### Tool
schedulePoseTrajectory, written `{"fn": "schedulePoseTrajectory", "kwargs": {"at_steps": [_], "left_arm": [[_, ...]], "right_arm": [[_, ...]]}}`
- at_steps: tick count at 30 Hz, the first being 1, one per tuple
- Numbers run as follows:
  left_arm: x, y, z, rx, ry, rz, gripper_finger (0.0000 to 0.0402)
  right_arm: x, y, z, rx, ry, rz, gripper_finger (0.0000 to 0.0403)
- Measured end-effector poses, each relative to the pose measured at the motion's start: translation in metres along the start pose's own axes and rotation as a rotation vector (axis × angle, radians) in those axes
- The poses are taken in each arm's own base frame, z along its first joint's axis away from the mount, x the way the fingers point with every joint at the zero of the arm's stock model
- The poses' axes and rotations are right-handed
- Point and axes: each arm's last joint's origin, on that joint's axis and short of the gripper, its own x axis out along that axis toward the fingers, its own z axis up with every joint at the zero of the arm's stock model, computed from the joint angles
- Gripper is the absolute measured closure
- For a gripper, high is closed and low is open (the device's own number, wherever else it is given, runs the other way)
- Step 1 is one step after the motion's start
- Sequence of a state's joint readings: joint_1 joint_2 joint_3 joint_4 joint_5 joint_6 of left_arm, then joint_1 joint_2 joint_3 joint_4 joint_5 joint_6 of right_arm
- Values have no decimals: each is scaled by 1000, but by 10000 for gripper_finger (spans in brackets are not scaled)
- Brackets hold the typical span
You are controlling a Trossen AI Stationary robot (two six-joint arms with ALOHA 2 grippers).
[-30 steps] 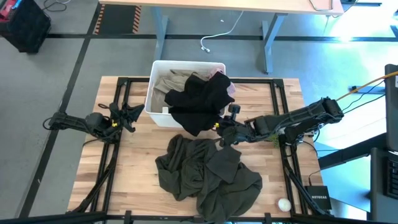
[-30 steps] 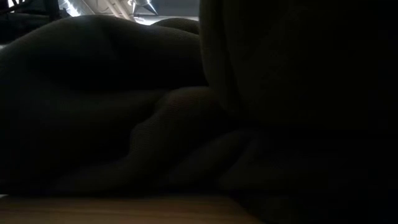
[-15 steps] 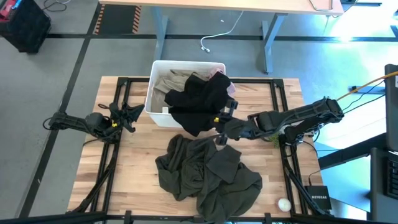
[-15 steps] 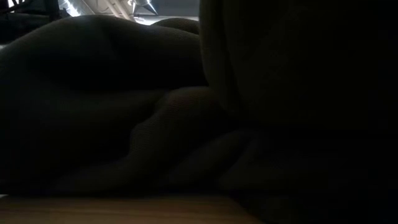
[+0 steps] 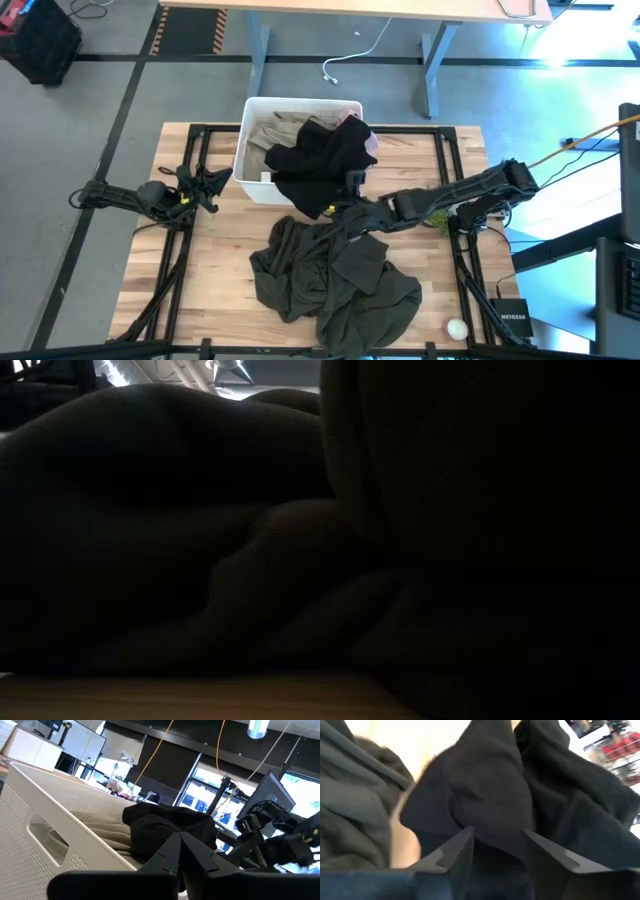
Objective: Sort clothes
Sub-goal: Put the black shirt into the white bin
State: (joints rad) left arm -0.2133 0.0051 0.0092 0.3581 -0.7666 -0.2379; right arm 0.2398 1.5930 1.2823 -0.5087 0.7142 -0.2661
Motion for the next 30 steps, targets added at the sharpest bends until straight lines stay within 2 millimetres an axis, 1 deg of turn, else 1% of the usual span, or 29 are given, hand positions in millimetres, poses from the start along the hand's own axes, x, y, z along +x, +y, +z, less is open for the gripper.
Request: {"fn": "schedulePoseTrajectory", "kwargs": {"at_steps": [2,5,11,14,16,18,26,28,30], "left_arm": [[0,0,0,2,0,0,398],[0,0,0,3,1,0,398],[0,0,0,4,2,0,398],[0,0,0,4,2,1,398],[0,0,0,4,2,1,398],[0,0,0,4,2,0,398],[0,0,0,8,2,0,398],[0,0,0,8,2,0,398],[0,0,0,8,2,1,398]], "right_arm": [[4,3,0,-35,16,-18,199],[8,6,0,-63,31,-48,186],[16,8,-2,-102,72,-121,183],[18,9,-1,-102,78,-168,192],[18,8,0,-99,77,-191,208],[18,8,0,-115,78,-192,233],[22,3,-1,-102,81,-187,373],[22,3,0,-106,81,-195,390],[21,1,2,-110,77,-203,385]]}}
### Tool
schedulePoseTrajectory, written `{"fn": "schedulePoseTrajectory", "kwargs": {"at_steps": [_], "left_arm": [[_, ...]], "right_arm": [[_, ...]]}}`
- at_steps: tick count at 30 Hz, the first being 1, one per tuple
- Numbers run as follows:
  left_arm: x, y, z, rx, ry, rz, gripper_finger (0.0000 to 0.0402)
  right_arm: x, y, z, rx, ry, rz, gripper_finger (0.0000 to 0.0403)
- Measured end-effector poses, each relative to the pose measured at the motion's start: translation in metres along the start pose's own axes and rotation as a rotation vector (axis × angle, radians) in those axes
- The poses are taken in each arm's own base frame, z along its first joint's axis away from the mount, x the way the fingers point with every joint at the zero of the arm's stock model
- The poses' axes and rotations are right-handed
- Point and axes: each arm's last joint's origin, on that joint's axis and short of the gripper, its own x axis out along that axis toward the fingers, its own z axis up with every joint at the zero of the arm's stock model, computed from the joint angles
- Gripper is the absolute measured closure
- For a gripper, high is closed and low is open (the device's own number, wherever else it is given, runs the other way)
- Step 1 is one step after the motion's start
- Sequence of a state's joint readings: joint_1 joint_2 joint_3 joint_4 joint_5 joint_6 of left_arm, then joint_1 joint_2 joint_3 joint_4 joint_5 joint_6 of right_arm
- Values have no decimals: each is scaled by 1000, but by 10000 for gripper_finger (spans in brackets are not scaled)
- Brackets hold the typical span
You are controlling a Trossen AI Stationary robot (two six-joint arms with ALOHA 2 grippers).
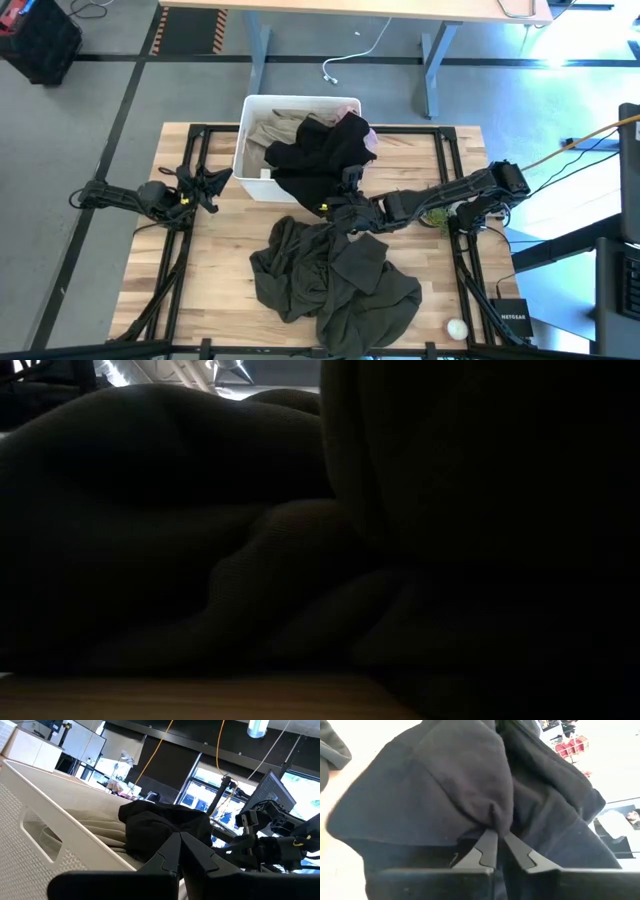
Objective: Sort clothes
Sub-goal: Put the black shirt into the white bin
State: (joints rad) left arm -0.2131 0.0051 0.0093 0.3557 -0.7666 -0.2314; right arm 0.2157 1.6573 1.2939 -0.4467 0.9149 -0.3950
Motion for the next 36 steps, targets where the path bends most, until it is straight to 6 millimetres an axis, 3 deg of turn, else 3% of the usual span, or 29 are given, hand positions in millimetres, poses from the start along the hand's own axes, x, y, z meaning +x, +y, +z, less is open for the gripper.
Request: {"fn": "schedulePoseTrajectory", "kwargs": {"at_steps": [6,12,17,22,27,32,36], "left_arm": [[0,0,0,4,0,0,398],[0,0,0,-5,0,0,398],[0,0,0,-5,0,0,398],[0,0,0,-4,0,0,398],[0,0,0,5,0,0,398],[0,0,0,17,0,0,398],[0,0,0,24,0,0,398]], "right_arm": [[-20,-33,30,76,-89,-43,372],[-27,-98,52,142,-158,-133,394],[-7,-160,43,277,-171,-175,381],[27,-193,18,438,-169,-136,389],[72,-190,-3,606,-154,20,383],[113,-156,-9,591,-46,182,370],[128,-131,-8,559,21,241,358]]}}
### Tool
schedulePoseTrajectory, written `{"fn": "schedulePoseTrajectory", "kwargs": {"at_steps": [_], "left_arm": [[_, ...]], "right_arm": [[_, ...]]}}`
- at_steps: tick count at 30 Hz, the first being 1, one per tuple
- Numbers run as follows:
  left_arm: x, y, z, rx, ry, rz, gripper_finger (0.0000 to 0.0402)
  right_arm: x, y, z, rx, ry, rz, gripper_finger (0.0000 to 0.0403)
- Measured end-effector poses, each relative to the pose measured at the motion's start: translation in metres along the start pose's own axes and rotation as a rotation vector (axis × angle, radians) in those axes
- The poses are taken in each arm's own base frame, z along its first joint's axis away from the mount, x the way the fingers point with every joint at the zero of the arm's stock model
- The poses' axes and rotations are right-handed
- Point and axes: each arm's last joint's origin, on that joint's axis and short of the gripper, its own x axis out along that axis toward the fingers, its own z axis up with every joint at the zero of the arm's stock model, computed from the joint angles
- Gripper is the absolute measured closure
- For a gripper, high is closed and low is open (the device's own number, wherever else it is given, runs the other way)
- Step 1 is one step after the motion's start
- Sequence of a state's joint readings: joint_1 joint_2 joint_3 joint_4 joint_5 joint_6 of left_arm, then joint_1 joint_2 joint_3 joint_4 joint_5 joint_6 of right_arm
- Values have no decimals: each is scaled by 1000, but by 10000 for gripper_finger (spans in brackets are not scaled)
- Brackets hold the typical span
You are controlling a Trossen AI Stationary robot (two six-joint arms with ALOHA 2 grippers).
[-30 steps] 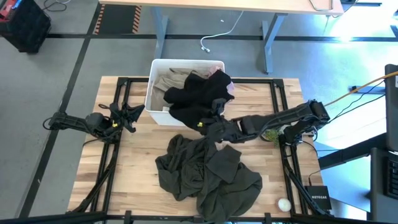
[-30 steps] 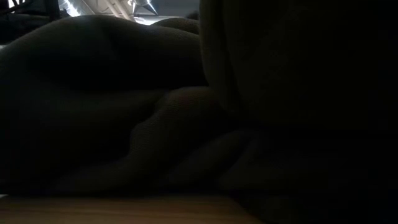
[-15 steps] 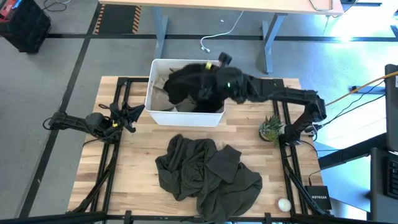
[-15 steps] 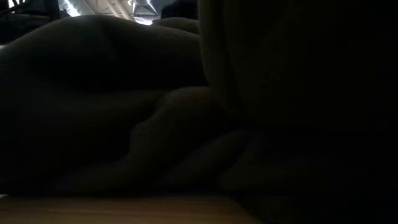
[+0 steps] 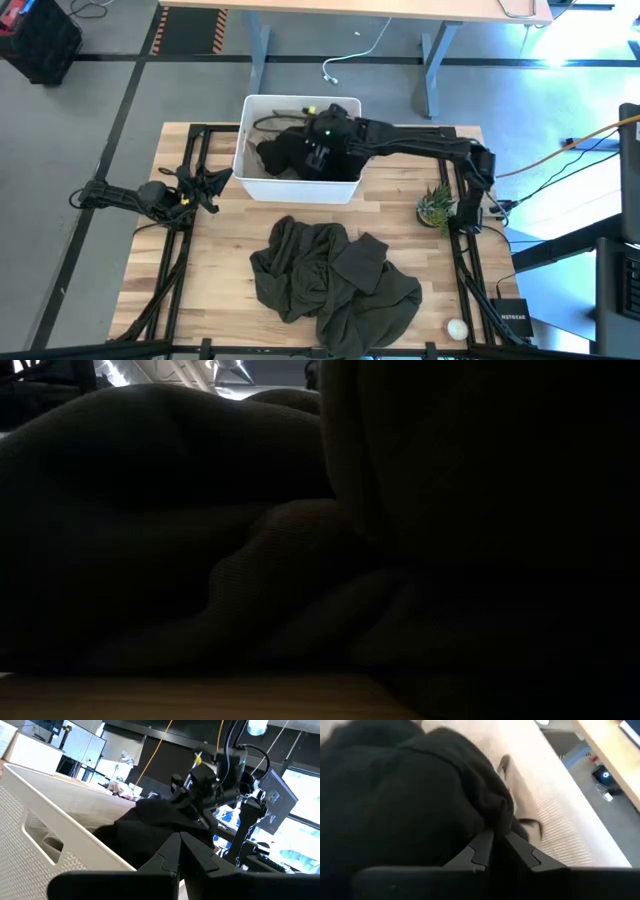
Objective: Sort clothes
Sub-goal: Put the black shirt into the white bin
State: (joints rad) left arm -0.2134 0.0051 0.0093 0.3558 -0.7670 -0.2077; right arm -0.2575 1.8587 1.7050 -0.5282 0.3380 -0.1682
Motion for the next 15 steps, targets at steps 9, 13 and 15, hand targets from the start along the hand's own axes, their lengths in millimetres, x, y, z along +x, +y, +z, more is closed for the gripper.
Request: {"fn": "schedulePoseTrajectory", "kwargs": {"at_steps": [9,13,15], "left_arm": [[0,0,0,-2,1,0,398],[0,0,0,-4,2,1,398],[0,0,0,-6,2,1,398]], "right_arm": [[-60,-7,38,-29,-118,-93,255],[-104,-18,59,-12,-182,-74,215],[-124,-22,63,-20,-185,-64,205]]}}
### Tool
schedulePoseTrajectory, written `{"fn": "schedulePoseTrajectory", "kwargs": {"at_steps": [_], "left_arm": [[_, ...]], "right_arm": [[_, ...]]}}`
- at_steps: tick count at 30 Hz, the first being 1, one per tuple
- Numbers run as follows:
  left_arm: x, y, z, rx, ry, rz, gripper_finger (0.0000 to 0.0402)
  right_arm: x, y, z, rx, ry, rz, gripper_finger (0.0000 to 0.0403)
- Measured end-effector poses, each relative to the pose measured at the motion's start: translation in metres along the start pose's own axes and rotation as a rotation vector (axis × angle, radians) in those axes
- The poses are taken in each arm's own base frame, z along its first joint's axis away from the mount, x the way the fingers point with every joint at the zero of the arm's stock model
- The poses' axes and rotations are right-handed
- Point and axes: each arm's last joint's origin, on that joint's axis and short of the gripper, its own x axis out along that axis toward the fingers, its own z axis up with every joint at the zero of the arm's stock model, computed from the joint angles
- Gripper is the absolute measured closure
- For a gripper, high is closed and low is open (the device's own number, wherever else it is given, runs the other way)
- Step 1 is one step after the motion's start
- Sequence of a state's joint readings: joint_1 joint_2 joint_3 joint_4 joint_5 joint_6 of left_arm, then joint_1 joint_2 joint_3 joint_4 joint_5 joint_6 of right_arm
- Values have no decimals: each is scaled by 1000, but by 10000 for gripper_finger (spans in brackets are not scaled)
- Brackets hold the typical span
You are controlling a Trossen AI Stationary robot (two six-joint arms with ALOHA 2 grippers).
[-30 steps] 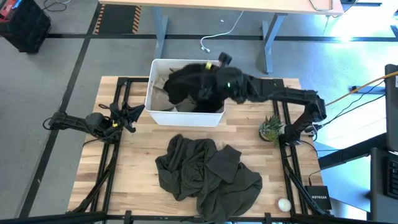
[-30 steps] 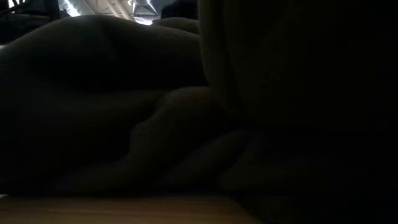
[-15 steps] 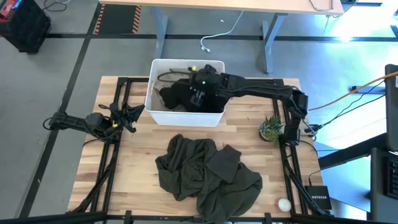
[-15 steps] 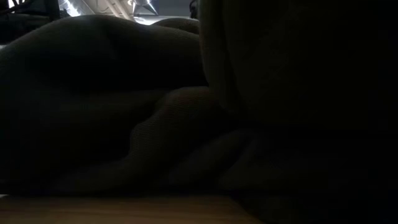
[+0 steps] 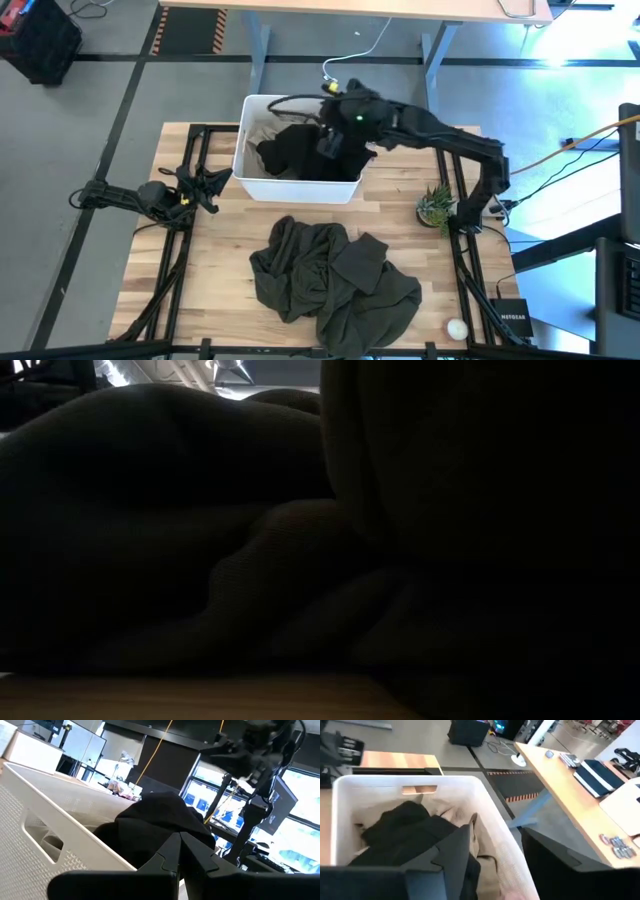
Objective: Sort clothes
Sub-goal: Put the black shirt into the white bin
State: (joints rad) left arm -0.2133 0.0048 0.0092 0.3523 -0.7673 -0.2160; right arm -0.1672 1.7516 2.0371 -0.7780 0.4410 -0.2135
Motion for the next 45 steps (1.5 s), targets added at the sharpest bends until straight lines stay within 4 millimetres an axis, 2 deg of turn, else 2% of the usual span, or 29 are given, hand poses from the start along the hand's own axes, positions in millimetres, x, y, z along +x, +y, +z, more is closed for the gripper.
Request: {"fn": "schedulePoseTrajectory", "kwargs": {"at_steps": [4,9,14,21,24,27,33,36,39,43,45], "left_arm": [[0,0,-1,-17,5,1,398],[0,0,-1,-23,5,1,398],[0,0,-1,-30,5,1,398],[0,0,-1,-33,5,1,398],[0,0,-1,-21,5,1,398],[0,0,-1,-13,5,4,398],[0,0,-1,-6,6,4,398],[0,0,-1,-4,8,5,398],[0,0,-1,-1,10,6,398],[0,1,-2,9,16,7,398],[0,1,-2,23,16,8,398]], "right_arm": [[-29,-9,-3,-45,94,-27,203],[-55,-21,-32,-26,276,-20,213],[-55,-11,-87,-43,438,-22,230],[-56,3,-178,-23,462,-77,252],[-51,11,-196,4,418,-55,253],[-41,18,-198,49,344,-12,253],[-29,16,-163,164,7,-36,253],[-21,18,-152,211,-106,-15,253],[-2,26,-152,213,-107,-33,253],[30,43,-160,178,-24,-23,253],[43,48,-157,177,2,-18,253]]}}
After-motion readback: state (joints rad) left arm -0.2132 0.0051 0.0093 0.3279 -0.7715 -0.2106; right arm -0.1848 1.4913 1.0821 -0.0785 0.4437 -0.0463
